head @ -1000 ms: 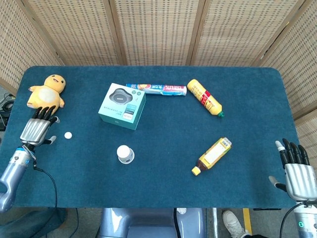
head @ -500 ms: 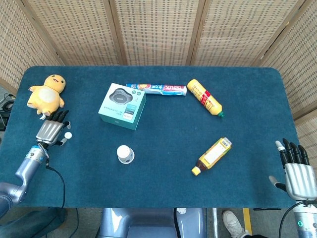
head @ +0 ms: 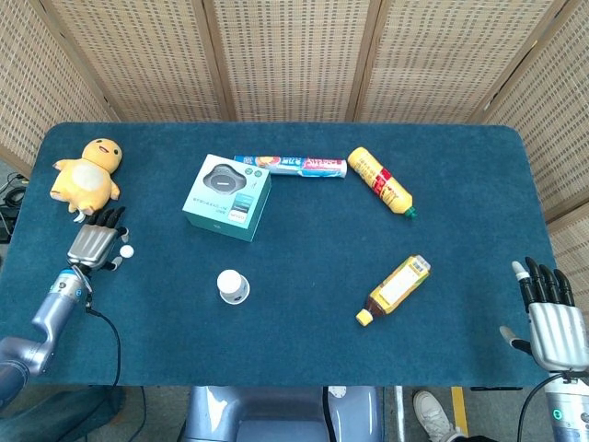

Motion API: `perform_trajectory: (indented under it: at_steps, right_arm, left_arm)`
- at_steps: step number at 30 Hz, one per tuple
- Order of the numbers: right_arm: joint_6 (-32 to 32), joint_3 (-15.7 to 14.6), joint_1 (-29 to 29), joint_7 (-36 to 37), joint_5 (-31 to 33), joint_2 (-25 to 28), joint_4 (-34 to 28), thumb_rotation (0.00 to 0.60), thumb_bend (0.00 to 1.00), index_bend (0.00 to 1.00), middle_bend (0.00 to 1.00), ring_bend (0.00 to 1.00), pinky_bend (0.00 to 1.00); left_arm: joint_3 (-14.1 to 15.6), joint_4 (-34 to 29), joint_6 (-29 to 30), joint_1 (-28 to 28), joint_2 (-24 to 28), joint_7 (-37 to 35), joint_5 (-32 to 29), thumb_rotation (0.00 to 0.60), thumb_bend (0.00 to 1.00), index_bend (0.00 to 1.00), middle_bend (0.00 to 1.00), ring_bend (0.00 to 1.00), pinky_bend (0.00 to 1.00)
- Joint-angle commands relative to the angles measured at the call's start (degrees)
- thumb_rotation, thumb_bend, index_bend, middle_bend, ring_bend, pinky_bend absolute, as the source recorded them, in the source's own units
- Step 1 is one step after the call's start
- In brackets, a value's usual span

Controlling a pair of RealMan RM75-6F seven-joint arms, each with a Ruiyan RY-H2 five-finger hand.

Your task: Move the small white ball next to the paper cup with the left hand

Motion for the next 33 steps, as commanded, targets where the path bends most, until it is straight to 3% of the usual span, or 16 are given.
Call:
perform_trajectory:
  at_steps: [1,8,22,28,33]
  right_arm:
    - [-0.1,0.0,0.0,0.1,0.1,0.0,0.0,0.6,0.0,0.0,0.0,0.0,0.0]
    - [-0.1,0.1,0.1,0.4,0.3,0.1,0.0,0.6,0.0,0.0,0.0,0.0,0.0]
    - [0.0,0.0,0.0,0.6,0.2,0.3,-0.1,0.6,0.0,0.0,0.0,0.0,0.0]
    - [0.1,-0.1,0.0,0.7,0.2,0.4,-0.3,0.6,0.0,0.0,0.0,0.0,0.0]
    - [0.2,-0.2,0.0,0.9,0.0,0.5,-0.4,0.6,0.0,0.0,0.0,0.0,0.0]
  left_arm:
    - [0.1,0.3,-0.4,-0.2,-0.2,0.3,-0.2,0.6,0.31,0.42,0.0,0.0,0.0]
    - [0.1,0.3,-1.1,-0.5,-0.6,0.3,-0.6,0.6,0.31,0.48,0.0,0.0,0.0]
    - [0.0,-1.2,-0.6,-0.6,0.4,-0.4,-1.0,0.6,0.34,0.5,0.0,0.0,0.0]
    - [-0.3,-5.0,4.2,0.0,3.4,-2.7,-0.1,0.6,0.34,0.5,0.0,0.0,0.0]
    - [-0.3,-12.1,11.0,0.8,8.1,-4.0,2.0,0.6,0.34,0.5,0.0,0.0,0.0]
